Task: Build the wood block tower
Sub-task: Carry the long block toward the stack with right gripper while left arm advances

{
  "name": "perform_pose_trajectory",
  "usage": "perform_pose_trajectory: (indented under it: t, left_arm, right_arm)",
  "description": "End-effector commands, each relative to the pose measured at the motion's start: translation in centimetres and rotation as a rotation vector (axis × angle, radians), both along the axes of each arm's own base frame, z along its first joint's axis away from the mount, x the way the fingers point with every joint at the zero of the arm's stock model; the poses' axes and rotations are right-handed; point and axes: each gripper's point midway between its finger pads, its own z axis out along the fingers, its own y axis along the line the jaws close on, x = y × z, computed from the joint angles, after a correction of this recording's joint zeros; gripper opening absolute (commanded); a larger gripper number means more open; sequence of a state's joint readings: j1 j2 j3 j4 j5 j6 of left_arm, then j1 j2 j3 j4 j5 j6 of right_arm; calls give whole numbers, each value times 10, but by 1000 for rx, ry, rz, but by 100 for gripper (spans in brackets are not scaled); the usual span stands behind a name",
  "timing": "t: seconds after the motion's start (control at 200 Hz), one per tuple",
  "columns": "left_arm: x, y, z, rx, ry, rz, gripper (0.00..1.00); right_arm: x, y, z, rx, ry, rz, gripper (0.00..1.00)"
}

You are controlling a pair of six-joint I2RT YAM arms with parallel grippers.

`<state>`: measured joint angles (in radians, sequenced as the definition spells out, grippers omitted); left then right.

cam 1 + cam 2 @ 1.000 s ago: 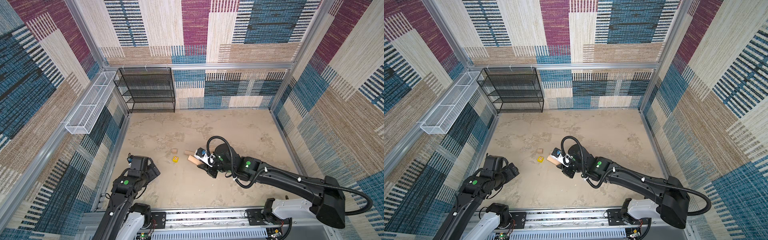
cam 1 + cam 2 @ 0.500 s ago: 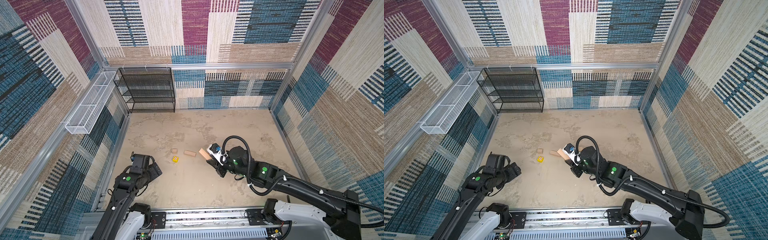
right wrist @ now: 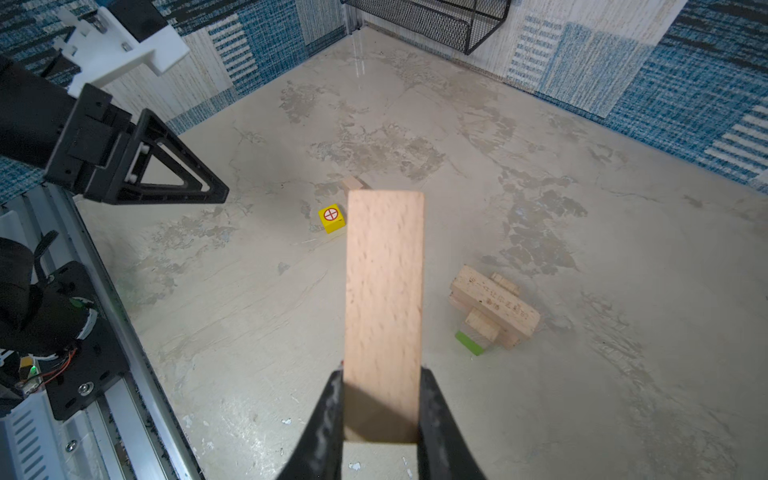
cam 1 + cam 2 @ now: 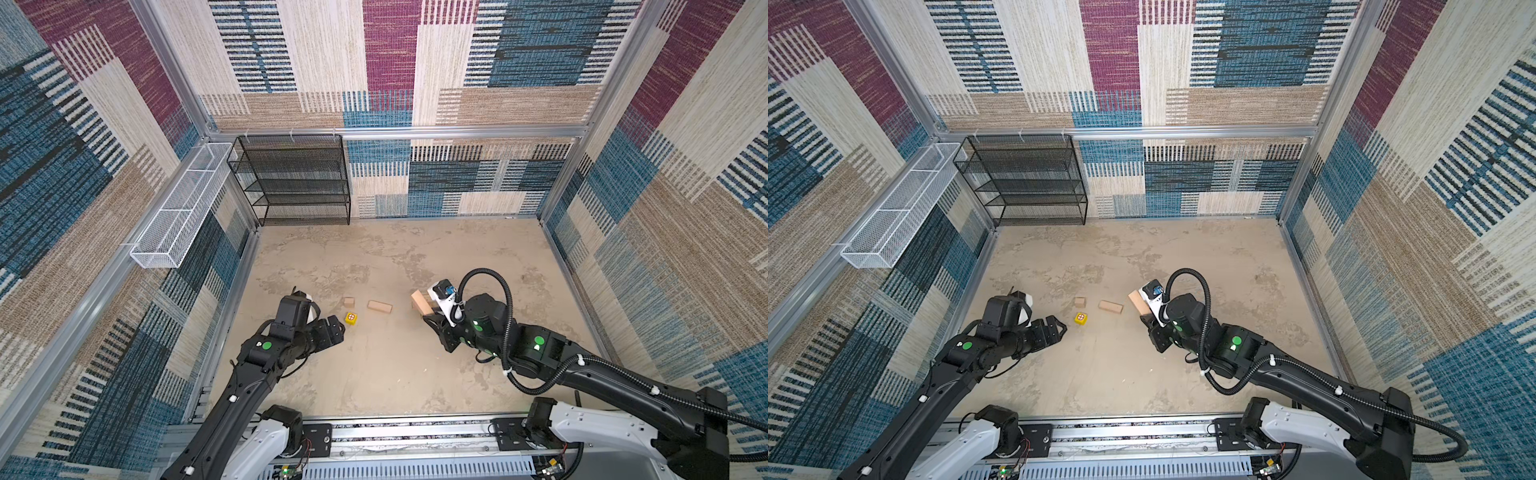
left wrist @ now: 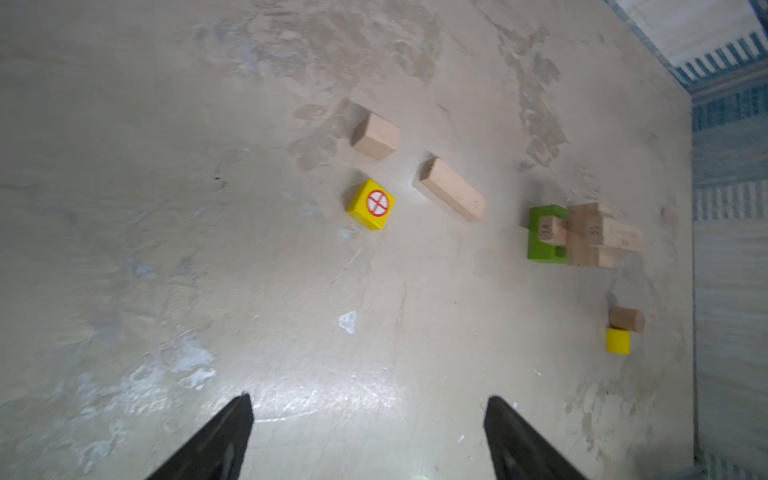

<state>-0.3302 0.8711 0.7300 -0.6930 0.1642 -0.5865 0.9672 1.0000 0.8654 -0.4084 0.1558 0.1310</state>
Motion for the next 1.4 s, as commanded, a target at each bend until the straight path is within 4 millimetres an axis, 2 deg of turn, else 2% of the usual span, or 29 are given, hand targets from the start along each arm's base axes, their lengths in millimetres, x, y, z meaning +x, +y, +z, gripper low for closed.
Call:
perform_pose_trajectory:
  t: [0.0,0.225,0.356,0.441,0.561,0.696,0.826,1.017,1.142,1.392]
  left_arm:
    - [19,-37,26,-4,-137,-181,92]
    - [36,-84,39,46,-211,-372,83]
    - [39,-108,60,27,-305,-483,84]
    - [40,-119,72,22,-364,-540,84]
    - [42,-128,78,4,-409,-579,84]
    - [39,-130,78,-2,-403,-603,84]
    - [36,-124,77,26,-414,-601,85]
    - [37,-116,79,59,-423,-573,86]
    - [38,-114,78,72,-421,-565,86]
    - [40,-110,80,90,-424,-552,86]
  right_arm:
    - [6,-3,0,22,31,-72,0]
    - [31,-20,-6,50,96,-331,0]
    - [41,-25,-14,48,136,-434,0]
    - [48,-28,-21,31,165,-497,0]
    - [56,-25,-33,2,211,-524,0]
    - [67,-25,-43,-7,257,-519,0]
    - [74,-26,-46,4,251,-504,0]
    - [76,-11,-62,-19,265,-427,0]
    - [79,-11,-74,-60,275,-439,0]
    - [84,-9,-85,-92,291,-454,0]
